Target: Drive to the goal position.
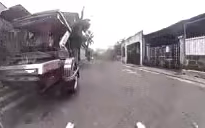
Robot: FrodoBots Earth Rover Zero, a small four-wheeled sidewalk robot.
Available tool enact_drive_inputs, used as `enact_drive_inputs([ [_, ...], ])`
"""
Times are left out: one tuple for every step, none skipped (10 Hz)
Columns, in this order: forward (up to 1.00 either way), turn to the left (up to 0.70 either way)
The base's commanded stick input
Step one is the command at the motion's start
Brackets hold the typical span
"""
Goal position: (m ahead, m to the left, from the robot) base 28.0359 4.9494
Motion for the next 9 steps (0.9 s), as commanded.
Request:
enact_drive_inputs([
  [0.7,0.0],
  [0.7,0.0],
  [0.7,0.0],
  [0.7,0.0],
  [0.7,0.0],
  [0.7,0.0],
  [0.7,0.0],
  [0.7,0.0],
  [0.7,-0.02],
])
